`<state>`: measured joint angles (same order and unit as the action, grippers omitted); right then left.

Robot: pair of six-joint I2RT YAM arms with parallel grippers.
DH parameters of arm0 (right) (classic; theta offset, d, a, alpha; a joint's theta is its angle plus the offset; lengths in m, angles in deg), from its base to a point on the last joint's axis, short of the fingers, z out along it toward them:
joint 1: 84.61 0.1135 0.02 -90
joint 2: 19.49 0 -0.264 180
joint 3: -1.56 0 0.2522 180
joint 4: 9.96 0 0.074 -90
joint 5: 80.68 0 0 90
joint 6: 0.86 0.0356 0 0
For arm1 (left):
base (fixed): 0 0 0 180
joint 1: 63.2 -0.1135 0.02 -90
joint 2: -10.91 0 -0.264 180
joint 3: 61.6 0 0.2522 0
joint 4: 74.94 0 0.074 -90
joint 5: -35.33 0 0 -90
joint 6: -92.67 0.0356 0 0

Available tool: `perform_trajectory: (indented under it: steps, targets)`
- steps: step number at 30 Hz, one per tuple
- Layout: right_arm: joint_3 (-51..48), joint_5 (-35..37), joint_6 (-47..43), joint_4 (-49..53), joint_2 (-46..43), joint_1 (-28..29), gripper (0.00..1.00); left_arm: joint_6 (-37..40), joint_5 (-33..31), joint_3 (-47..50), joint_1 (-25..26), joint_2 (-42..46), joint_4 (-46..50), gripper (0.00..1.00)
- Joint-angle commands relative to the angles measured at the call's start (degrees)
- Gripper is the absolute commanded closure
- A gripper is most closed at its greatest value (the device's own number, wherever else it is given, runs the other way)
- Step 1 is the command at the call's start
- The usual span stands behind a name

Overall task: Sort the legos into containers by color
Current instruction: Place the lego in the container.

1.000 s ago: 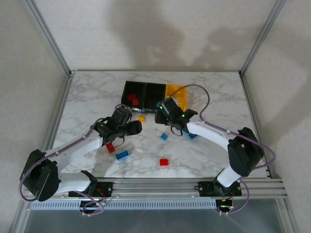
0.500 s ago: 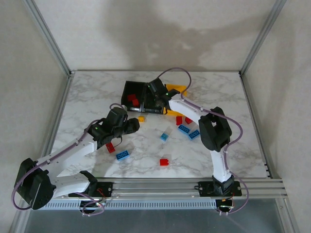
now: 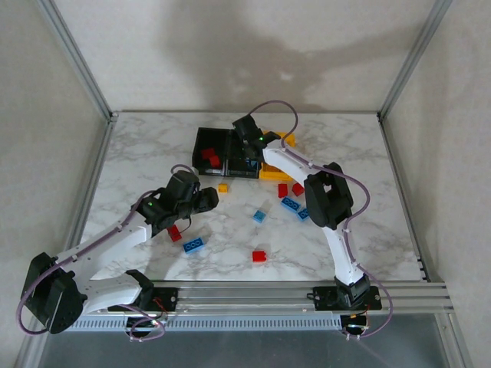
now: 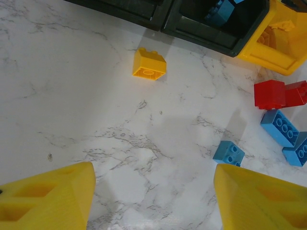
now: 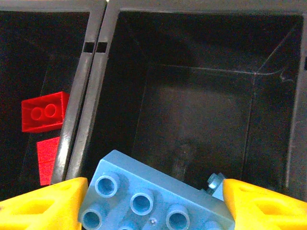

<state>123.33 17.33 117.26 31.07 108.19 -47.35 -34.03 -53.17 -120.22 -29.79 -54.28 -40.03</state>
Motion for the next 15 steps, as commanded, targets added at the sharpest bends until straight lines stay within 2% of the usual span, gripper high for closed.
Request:
perform_trajectory:
  steps: [1,15]
  targets:
    - [0.3,-0.73,-0.17,2.03,1.98,-0.17,0.34,-0.64,-1.32,0.56,-0.62,0.94,1.31,0.33]
    - [-1.28,4.94,1.98,3.67,2.05,1.21,0.3,-1.08,-1.24,0.04,-0.63,1.1,1.68,0.33]
